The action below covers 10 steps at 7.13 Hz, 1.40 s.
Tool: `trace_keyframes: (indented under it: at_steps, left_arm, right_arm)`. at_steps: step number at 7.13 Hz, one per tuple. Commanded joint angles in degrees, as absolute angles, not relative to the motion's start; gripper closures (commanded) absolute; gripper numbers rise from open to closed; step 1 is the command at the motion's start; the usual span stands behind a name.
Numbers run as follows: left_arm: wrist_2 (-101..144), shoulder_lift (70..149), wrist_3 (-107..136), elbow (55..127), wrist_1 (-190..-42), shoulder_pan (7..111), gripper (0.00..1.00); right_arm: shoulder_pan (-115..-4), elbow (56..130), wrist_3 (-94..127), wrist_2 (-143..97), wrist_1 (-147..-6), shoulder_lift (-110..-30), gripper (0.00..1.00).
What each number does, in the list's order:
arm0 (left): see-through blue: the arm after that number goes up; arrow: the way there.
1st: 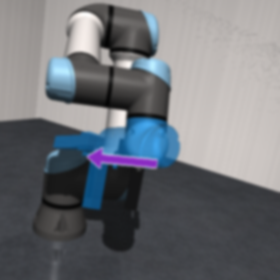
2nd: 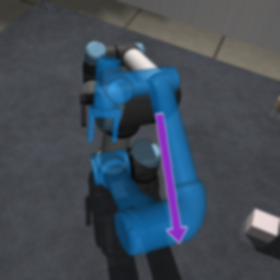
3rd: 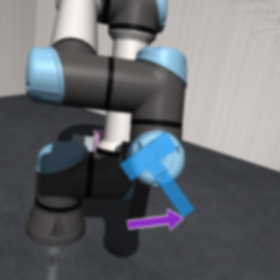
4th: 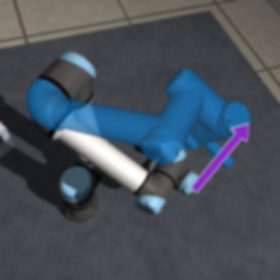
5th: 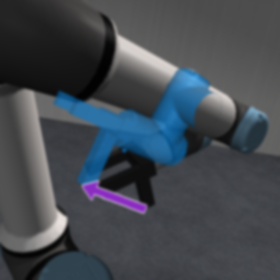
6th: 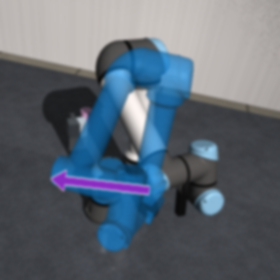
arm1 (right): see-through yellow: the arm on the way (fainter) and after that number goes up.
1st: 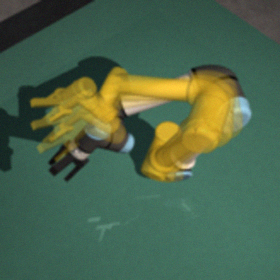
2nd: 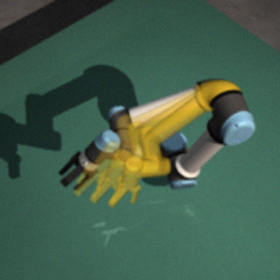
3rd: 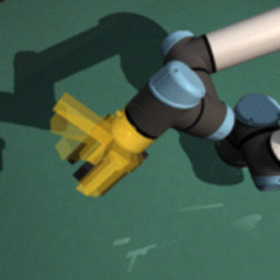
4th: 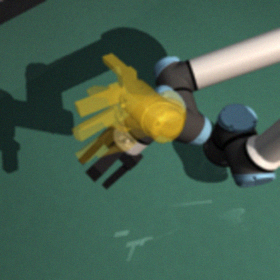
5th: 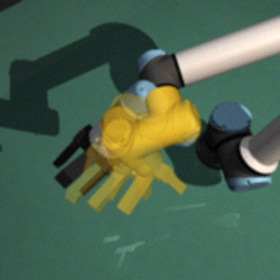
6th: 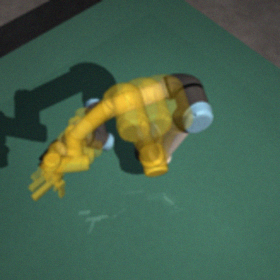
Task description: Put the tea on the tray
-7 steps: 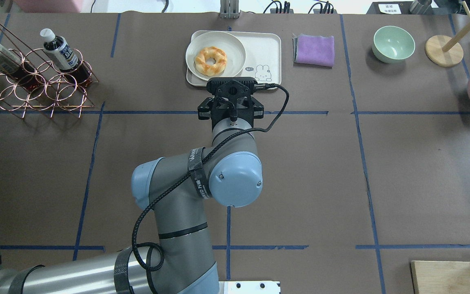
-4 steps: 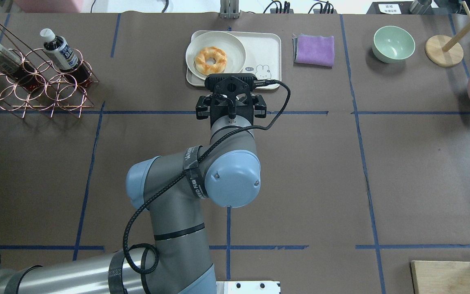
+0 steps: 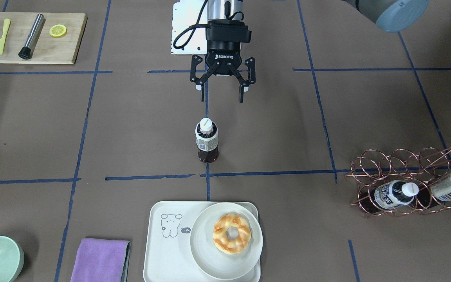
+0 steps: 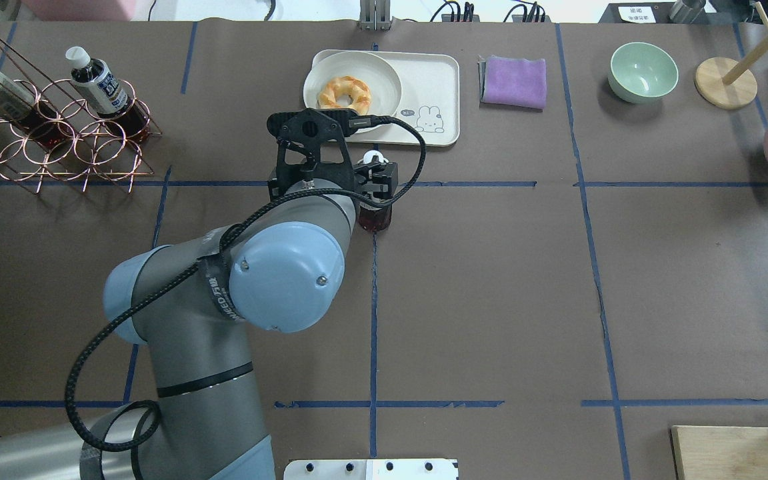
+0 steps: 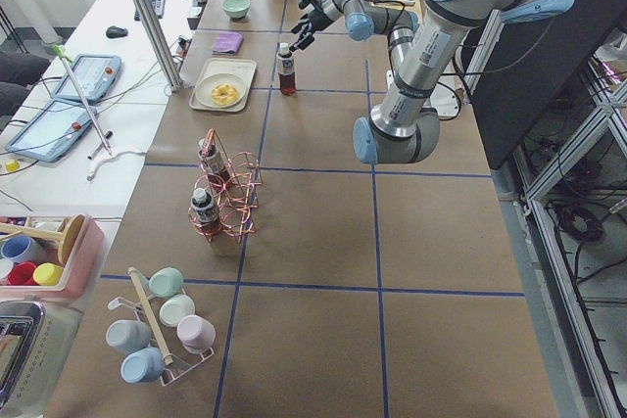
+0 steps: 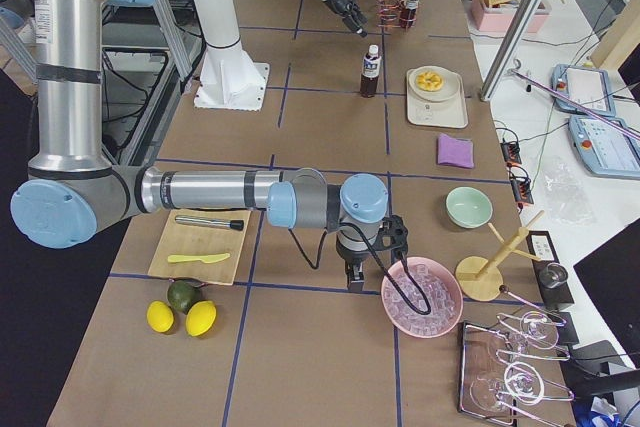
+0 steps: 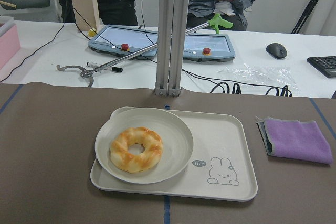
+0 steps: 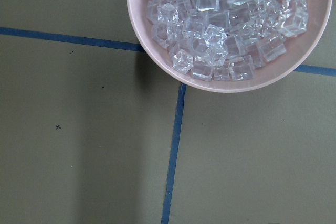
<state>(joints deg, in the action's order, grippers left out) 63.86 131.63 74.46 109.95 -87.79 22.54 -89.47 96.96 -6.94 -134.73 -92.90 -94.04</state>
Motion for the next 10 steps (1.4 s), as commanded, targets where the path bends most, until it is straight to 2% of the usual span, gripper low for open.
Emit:
trace_keyframes:
  at_steps: [1, 4, 6, 8, 10]
  left_arm:
    - [78.15, 129.03, 74.36, 111.79, -83.78, 27.75, 0.0]
    - [101.87, 118.79, 62.8, 116.71, -81.83, 36.88, 0.0]
    - [111.83, 112.8, 54.71, 116.98, -79.39, 42.6, 0.0]
    - [118.19, 111.54, 39.9, 116.98, -72.19, 50.5, 0.0]
    - [127.03, 102.44, 17.88, 115.76, -71.72, 65.65, 0.0]
  right_arm:
    - [-89.47, 97.03, -6.94, -134.74, -92.9, -94.04, 0.0]
    - [-89.47, 97.12, -6.94, -134.82, -92.9, -93.96, 0.0]
    - [-89.47, 97.12, -6.94, -134.82, -92.9, -93.96, 0.0]
    - [-89.47, 96.95, -6.77, -134.82, -90.46, -94.04, 0.0]
    - [-89.39, 96.85, -6.86, -134.82, -90.09, -94.04, 0.0]
